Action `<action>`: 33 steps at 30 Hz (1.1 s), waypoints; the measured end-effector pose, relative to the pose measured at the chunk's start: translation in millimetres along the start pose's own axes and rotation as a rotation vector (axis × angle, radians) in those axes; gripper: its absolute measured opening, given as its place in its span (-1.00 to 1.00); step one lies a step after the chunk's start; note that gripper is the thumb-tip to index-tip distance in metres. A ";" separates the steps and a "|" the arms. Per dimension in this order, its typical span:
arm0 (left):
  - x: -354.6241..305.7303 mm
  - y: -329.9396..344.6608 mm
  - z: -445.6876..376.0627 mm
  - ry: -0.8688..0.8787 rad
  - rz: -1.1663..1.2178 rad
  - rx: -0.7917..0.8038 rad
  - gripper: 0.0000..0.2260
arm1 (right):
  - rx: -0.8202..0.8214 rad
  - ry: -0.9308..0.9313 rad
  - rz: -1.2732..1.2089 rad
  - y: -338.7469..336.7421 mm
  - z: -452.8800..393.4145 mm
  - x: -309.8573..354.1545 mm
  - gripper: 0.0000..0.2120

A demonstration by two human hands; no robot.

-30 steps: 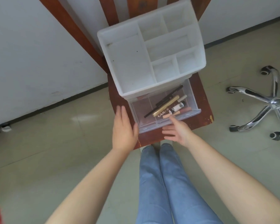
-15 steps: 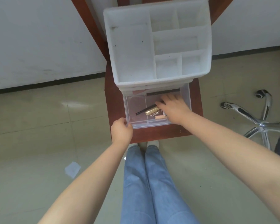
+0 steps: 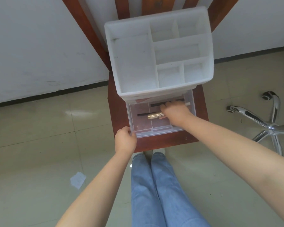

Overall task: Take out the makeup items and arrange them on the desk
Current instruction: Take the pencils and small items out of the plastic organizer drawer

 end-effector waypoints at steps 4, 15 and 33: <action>-2.1 -1.7 -0.2 0.013 -0.056 0.027 -0.81 | -0.007 -0.025 -0.123 -1.0 3.1 -2.0 -0.72; -17.2 -21.9 14.7 0.186 -0.279 -0.156 -0.66 | -0.231 0.135 -0.423 -23.2 41.5 -15.6 -0.80; -91.5 23.1 -38.4 0.515 -0.710 -0.115 -0.45 | -0.293 0.617 -1.169 70.3 95.4 -24.3 -0.85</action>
Point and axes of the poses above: each hand's wrist, its own z-axis away from the middle knuckle, its own y-axis out of the palm, x = y × z, the point moved 4 cm from there along -z, towards the middle knuckle, and after that the axes turned 9 degrees about -z, right-handed, at the moved point
